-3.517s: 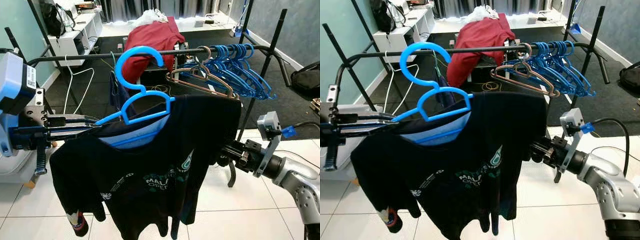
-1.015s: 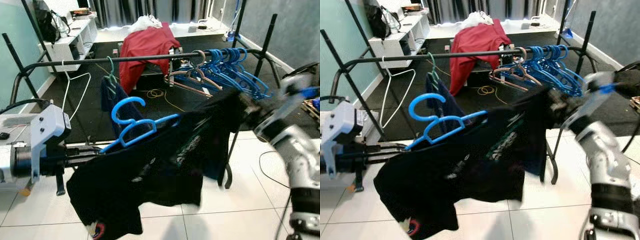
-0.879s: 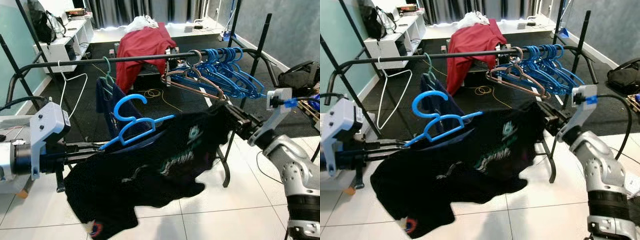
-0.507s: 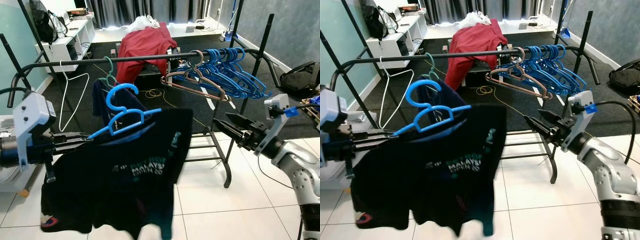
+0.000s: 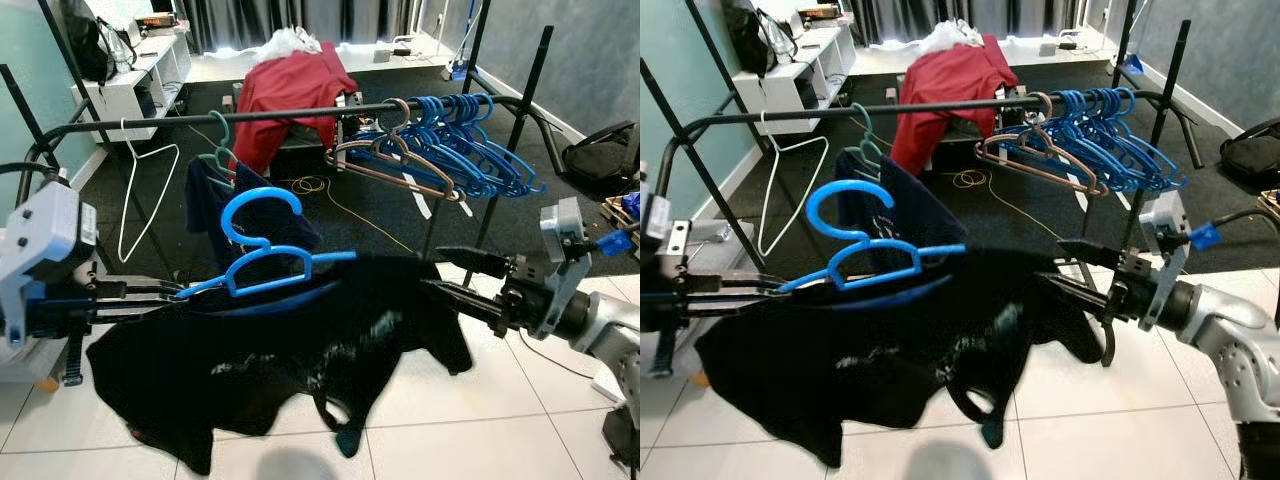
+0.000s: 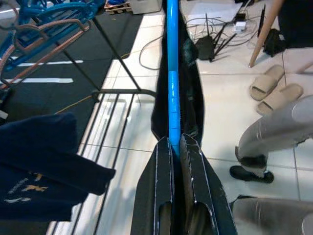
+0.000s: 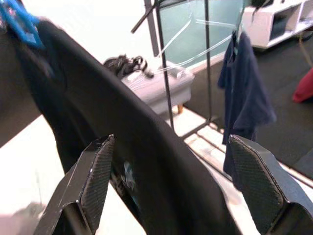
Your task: Hang hanger
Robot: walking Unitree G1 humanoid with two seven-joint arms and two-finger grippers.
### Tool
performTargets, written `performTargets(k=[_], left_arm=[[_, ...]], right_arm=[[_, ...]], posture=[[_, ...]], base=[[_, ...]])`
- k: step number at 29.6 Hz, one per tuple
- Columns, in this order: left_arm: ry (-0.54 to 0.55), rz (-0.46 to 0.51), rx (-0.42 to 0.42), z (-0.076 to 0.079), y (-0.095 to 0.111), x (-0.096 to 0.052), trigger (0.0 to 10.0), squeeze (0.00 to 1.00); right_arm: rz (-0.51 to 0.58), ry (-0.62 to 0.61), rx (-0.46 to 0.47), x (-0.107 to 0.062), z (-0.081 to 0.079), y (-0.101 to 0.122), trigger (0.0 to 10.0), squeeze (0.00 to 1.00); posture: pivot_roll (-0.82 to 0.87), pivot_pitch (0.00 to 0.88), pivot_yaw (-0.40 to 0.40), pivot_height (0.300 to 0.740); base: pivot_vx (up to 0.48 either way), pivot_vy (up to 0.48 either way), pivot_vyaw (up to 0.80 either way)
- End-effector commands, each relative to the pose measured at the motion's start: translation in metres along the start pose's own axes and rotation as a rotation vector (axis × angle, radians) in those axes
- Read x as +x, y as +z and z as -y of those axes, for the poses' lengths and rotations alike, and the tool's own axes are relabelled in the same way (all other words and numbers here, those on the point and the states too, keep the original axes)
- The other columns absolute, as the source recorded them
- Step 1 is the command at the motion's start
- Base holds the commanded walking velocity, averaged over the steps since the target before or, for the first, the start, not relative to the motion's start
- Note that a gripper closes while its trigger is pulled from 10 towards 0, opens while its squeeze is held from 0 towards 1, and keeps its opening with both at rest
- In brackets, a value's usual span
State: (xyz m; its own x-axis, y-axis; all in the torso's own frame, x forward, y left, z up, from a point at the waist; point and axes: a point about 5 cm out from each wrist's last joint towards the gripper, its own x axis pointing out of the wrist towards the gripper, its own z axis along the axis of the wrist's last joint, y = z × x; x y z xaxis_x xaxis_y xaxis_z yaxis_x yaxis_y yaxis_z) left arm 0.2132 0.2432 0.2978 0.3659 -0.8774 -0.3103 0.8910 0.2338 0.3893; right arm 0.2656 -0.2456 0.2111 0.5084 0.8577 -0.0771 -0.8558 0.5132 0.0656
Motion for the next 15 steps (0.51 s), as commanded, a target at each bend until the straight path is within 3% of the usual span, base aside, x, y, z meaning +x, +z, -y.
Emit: performTargets(k=[1,6,7,9,10,11,15], left_arm=[[0.003,0.018,0.053,-0.005,0.013,-0.007,10.0,0.00],[0.003,0.050,0.072,-0.007,0.020,-0.008,10.0,0.00],[0.000,0.077,0.079,-0.007,0.025,-0.008,10.0,0.00],[-0.006,0.099,0.081,-0.006,0.028,-0.007,10.0,0.00],[-0.015,0.114,0.081,-0.005,0.030,-0.007,10.0,0.00],[-0.028,0.127,0.081,-0.003,0.032,-0.006,10.0,0.00],[-0.057,0.155,0.079,-0.001,0.035,-0.004,10.0,0.00]], right_arm=[[-0.034,0.030,0.010,0.000,-0.004,-0.004,10.0,0.00],[-0.052,0.030,0.018,0.000,-0.005,-0.008,10.0,0.00],[-0.053,0.043,0.031,0.001,-0.008,-0.010,8.0,0.00],[-0.053,0.057,0.036,0.003,-0.010,-0.011,8.0,0.00],[-0.048,0.058,0.039,0.004,-0.011,-0.012,1.6,0.00],[-0.038,0.054,0.036,0.006,-0.011,-0.012,0.0,0.00],[-0.014,0.050,0.028,0.008,-0.009,-0.010,0.0,0.00]], posture=[[-0.07,0.000,0.012,0.740],[-0.07,0.000,0.016,0.740],[-0.07,0.000,0.016,0.740],[-0.07,0.000,0.020,0.740],[-0.07,0.000,0.021,0.740],[-0.07,0.000,0.021,0.740],[-0.07,0.000,0.017,0.740]], base=[[0.000,0.000,0.00],[0.000,0.000,0.00],[0.000,0.000,0.00],[0.000,0.000,0.00],[0.000,0.000,0.00],[0.000,0.000,0.00],[0.000,0.000,0.00]])
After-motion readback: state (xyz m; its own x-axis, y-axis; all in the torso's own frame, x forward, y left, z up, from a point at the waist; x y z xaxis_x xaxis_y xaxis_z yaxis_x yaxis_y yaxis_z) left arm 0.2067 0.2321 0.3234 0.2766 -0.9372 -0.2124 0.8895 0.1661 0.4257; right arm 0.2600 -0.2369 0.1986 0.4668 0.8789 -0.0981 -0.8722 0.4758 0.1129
